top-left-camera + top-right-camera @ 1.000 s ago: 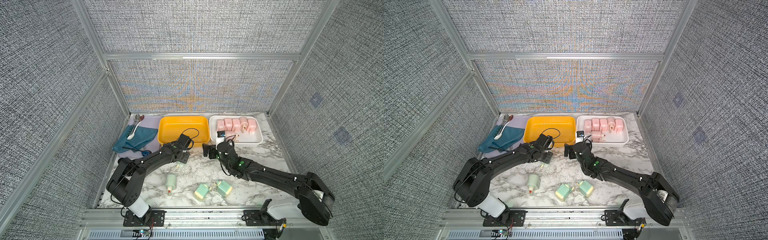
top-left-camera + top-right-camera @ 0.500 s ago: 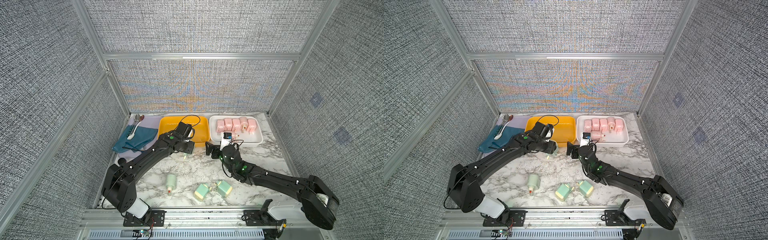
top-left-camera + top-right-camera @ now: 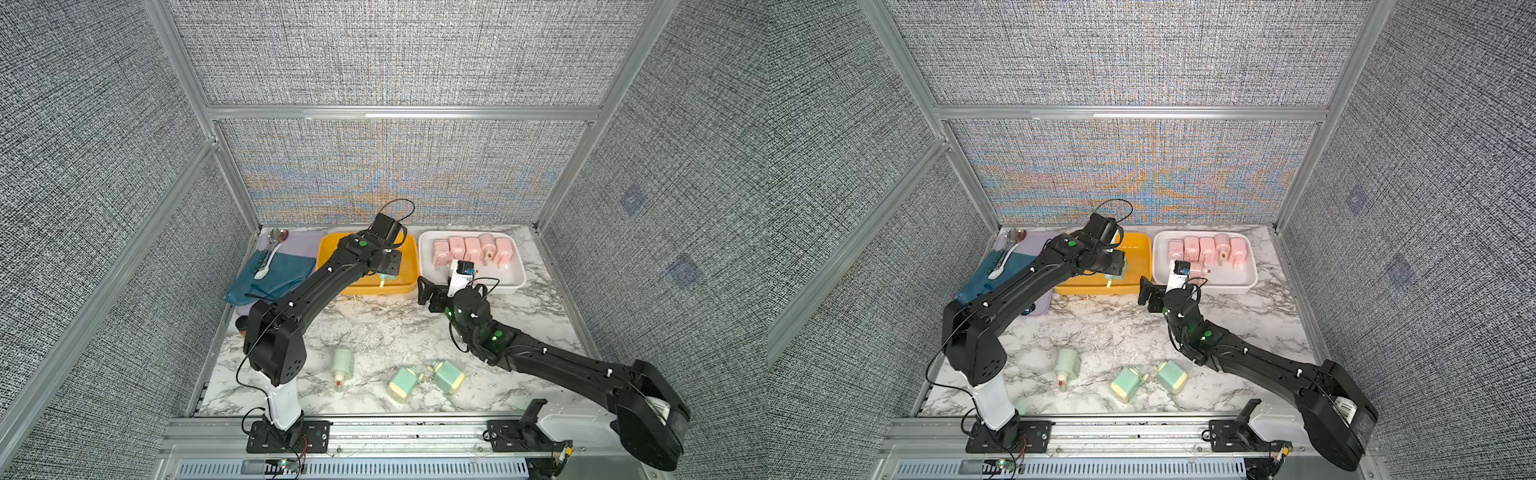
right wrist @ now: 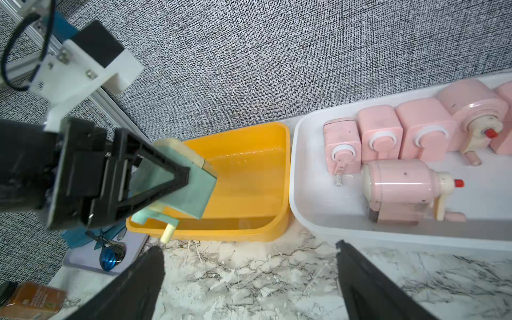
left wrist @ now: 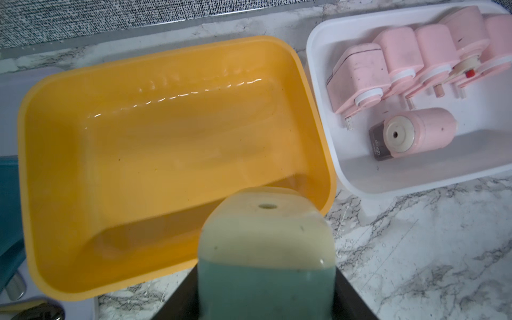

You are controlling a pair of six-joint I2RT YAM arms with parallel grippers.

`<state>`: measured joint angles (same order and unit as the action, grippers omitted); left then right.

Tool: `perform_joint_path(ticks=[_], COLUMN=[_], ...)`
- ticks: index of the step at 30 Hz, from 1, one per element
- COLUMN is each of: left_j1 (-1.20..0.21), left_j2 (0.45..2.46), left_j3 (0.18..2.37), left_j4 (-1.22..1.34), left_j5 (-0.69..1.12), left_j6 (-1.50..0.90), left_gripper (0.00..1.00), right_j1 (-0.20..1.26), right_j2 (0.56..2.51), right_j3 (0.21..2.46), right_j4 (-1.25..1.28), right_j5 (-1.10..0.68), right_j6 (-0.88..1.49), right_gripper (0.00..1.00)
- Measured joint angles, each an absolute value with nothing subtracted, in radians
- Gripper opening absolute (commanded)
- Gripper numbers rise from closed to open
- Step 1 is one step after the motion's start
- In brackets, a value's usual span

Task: Place the pencil sharpeners by color into the storage box
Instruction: Place the pencil sharpener in the storage box.

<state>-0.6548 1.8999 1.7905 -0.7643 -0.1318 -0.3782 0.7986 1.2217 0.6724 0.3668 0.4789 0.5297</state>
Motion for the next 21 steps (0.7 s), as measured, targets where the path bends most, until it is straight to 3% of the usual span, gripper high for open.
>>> perform_joint_path(ticks=[21], left_j1=[-0.638], left_j2=[2.332], left_j3=[2.214], left_j4=[-0.812], left_j5=[-0.201], left_j6=[-0.551], left_gripper=[0.0], right_j1=[0.792], right_j2=[1.107], right_j3=[0.633], right_j4=[0.224], right_j5=[0.509], right_j6=[0.56], right_gripper=[0.99])
